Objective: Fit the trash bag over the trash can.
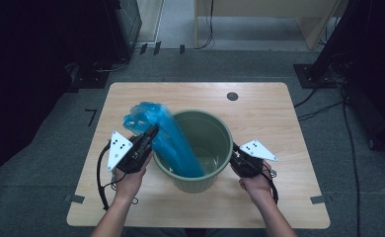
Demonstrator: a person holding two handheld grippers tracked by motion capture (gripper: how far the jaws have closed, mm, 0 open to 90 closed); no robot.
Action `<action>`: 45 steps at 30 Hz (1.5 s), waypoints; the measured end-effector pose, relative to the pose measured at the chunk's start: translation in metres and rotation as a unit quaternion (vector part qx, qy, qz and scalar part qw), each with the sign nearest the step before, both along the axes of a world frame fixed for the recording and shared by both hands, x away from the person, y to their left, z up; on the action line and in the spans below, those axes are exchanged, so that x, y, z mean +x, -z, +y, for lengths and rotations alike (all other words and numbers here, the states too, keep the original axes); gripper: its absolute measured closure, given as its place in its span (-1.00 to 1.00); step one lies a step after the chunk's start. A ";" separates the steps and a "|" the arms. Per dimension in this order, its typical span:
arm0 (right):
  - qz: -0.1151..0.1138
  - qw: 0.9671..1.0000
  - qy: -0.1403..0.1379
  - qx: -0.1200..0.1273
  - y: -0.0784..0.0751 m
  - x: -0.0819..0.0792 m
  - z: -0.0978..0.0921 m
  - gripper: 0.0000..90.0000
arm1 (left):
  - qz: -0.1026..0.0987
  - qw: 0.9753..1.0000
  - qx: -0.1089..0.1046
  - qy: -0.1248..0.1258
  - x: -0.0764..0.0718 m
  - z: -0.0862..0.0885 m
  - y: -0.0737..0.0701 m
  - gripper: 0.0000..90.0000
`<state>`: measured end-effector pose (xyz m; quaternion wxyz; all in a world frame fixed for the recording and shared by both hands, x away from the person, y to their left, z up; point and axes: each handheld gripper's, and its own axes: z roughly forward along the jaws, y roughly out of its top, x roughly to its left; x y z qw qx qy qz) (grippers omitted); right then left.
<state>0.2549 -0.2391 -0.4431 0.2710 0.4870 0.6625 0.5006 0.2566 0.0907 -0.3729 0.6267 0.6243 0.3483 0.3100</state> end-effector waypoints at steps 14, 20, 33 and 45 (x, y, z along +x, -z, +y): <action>-0.074 0.996 0.043 0.015 -0.065 -0.010 -0.007 0.69 | -0.041 0.999 0.016 0.017 -0.013 -0.023 -0.020 1.00; -0.095 0.995 0.013 0.013 -0.092 -0.018 0.021 0.57 | -0.051 0.998 0.028 0.028 -0.018 -0.036 -0.022 1.00; -0.124 0.990 -0.060 0.029 -0.129 -0.027 0.069 0.26 | -0.094 0.991 0.071 0.059 -0.031 -0.049 -0.021 1.00; -0.116 0.988 -0.096 0.039 -0.128 -0.027 0.090 0.96 | -0.110 0.988 0.090 0.069 -0.038 -0.049 -0.014 0.90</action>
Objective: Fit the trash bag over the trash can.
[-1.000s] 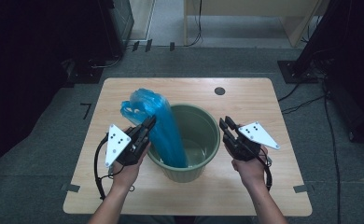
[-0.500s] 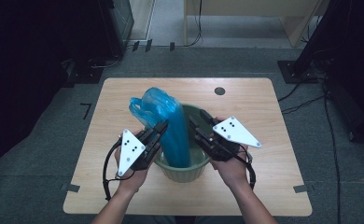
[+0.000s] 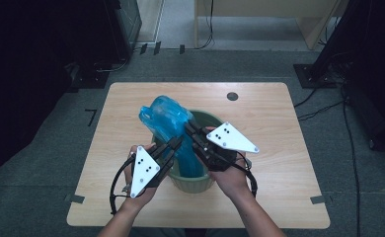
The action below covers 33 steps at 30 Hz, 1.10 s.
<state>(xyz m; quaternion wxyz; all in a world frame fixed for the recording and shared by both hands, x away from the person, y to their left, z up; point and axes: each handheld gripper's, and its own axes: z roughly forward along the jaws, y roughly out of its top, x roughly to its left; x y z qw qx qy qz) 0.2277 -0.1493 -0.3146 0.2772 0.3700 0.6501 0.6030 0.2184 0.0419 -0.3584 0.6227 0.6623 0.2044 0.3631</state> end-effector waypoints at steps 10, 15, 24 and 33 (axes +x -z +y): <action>-0.022 0.999 0.033 0.007 0.009 -0.003 -0.019 1.00 | 0.041 0.997 -0.059 -0.005 0.009 0.026 0.006 0.15; -0.036 0.998 0.045 -0.002 0.014 -0.010 -0.027 1.00 | 0.067 0.992 -0.103 -0.006 0.015 0.044 0.008 0.06; -0.043 0.997 0.063 -0.009 0.025 -0.017 -0.042 1.00 | 0.079 0.990 -0.113 0.011 0.013 0.056 0.018 0.58; -0.053 0.993 0.099 -0.031 0.032 -0.026 -0.060 1.00 | 0.074 0.990 -0.117 -0.012 0.006 0.074 0.024 0.86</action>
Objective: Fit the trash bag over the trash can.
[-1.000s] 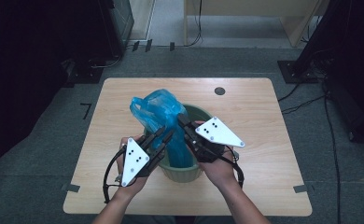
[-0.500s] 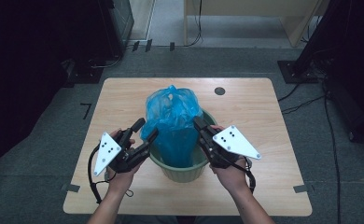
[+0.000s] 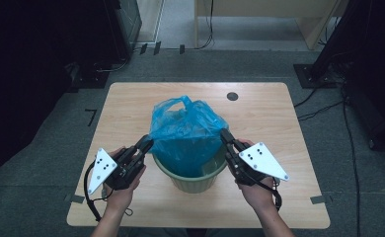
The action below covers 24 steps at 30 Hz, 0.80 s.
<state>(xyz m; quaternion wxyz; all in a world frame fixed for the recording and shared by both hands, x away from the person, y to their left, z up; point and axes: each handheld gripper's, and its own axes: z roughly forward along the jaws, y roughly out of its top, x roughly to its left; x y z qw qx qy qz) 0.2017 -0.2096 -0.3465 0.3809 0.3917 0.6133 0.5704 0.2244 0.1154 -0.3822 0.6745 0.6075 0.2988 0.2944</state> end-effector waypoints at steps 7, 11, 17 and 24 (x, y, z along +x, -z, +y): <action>-0.003 1.000 0.019 -0.010 0.007 -0.008 -0.014 1.00 | -0.016 1.000 0.016 0.001 -0.011 -0.001 0.001 0.83; -0.005 0.999 0.026 -0.025 0.015 -0.020 -0.022 1.00 | -0.007 1.000 0.024 0.006 -0.024 -0.004 0.011 0.82; 0.008 0.999 0.026 -0.033 0.033 -0.036 -0.030 1.00 | -0.006 0.999 0.045 0.024 -0.041 -0.011 0.023 0.99; 0.017 0.999 0.018 -0.045 0.055 -0.050 -0.031 1.00 | -0.021 0.996 0.076 0.036 -0.057 -0.009 0.035 1.00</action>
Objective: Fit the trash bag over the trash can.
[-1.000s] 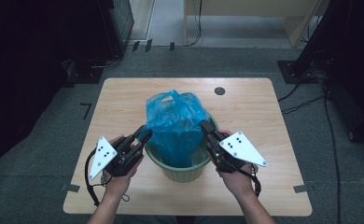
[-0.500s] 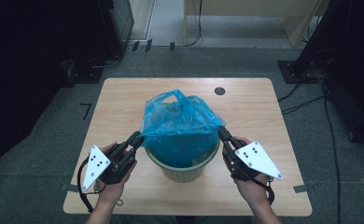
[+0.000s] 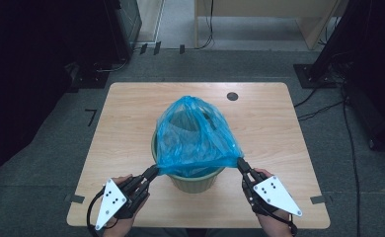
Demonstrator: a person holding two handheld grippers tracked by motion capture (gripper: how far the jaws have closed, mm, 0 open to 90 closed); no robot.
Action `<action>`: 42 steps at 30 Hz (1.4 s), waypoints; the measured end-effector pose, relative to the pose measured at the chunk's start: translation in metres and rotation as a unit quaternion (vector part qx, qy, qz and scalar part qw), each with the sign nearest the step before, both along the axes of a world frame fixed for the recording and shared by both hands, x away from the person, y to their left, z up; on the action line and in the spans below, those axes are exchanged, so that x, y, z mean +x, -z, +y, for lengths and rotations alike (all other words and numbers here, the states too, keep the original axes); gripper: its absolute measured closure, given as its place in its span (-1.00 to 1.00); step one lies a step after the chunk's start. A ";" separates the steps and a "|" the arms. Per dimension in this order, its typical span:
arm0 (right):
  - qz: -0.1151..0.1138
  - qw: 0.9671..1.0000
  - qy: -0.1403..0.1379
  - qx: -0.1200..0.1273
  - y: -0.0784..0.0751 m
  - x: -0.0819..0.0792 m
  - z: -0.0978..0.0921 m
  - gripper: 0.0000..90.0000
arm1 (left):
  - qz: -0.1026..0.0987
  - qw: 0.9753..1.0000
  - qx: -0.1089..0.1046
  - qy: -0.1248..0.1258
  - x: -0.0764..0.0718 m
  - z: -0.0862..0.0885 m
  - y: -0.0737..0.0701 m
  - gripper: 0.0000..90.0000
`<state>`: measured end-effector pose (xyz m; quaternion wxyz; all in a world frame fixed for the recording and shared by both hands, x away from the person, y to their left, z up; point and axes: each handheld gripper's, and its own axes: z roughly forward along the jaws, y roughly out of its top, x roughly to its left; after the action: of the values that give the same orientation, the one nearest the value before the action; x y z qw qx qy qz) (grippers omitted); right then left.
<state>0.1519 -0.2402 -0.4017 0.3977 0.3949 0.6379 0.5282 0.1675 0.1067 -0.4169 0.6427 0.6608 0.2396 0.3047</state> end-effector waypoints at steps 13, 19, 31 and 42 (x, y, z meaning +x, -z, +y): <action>0.016 0.999 -0.044 -0.021 0.018 -0.009 0.021 1.00 | 0.031 0.999 0.039 -0.019 -0.004 -0.009 0.016 1.00; 0.022 0.998 -0.050 -0.030 0.022 -0.010 0.026 1.00 | 0.053 0.998 0.018 -0.032 0.000 -0.004 0.018 1.00; 0.077 0.996 -0.030 0.015 0.035 0.005 0.025 1.00 | 0.150 0.986 -0.046 -0.054 0.023 0.009 0.033 1.00; 0.069 0.997 -0.028 0.014 0.036 0.002 0.026 1.00 | 0.162 0.980 -0.112 0.019 0.040 0.050 0.028 0.21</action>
<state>0.1542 -0.2143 -0.4376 0.3322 0.4184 0.6668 0.5196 0.2073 0.1568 -0.4448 0.6709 0.6300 0.3602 0.1525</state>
